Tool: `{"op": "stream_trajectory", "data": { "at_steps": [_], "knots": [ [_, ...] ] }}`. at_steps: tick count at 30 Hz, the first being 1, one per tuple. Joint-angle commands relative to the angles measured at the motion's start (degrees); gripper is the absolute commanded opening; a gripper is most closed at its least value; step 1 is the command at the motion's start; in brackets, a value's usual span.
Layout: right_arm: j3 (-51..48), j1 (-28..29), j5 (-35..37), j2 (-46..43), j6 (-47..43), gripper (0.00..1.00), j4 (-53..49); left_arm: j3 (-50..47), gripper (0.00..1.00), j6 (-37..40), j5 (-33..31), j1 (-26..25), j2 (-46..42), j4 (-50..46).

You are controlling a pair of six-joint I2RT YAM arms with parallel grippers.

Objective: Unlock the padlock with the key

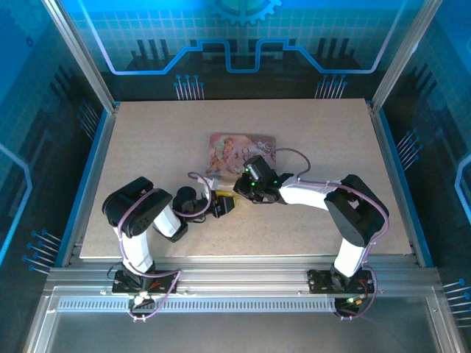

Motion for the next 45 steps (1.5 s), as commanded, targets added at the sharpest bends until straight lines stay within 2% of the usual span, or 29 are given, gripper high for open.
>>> {"op": "stream_trajectory", "data": {
  "at_steps": [1, 9, 22, 28, 33, 41, 45],
  "knots": [
    [-0.4, -0.5, -0.1, 0.5, 1.0, 0.0, -1.0, -1.5, 0.49, -3.6, 1.0, 1.8, -2.0, 1.6],
    [-0.4, -0.5, -1.6, 0.0, 2.6, 0.0, -0.1, -0.4, 0.38, -5.3, 4.3, 2.4, 1.2, 1.6],
    [-0.7, -0.5, -3.6, -0.3, 5.0, 0.0, 1.6, 1.6, 0.34, -4.5, 4.3, 1.5, 3.7, 1.7],
    [-1.4, -0.7, -4.0, -0.6, 6.2, 0.0, 2.5, 3.1, 0.25, -4.8, 4.7, 1.5, 4.6, 1.7],
    [-1.7, -0.8, -4.1, -0.7, 6.8, 0.0, 3.3, 3.4, 0.25, -5.0, 4.5, 1.4, 5.2, 1.7],
    [-2.5, -0.9, -3.7, -1.2, 7.7, 0.0, 4.2, 2.2, 0.31, -5.1, 2.6, 1.4, 5.5, 1.7],
    [-2.5, -0.9, -3.9, -1.1, 7.8, 0.0, 4.3, 2.7, 0.24, -5.4, 2.9, 1.4, 5.7, 1.7]
  ]
}}
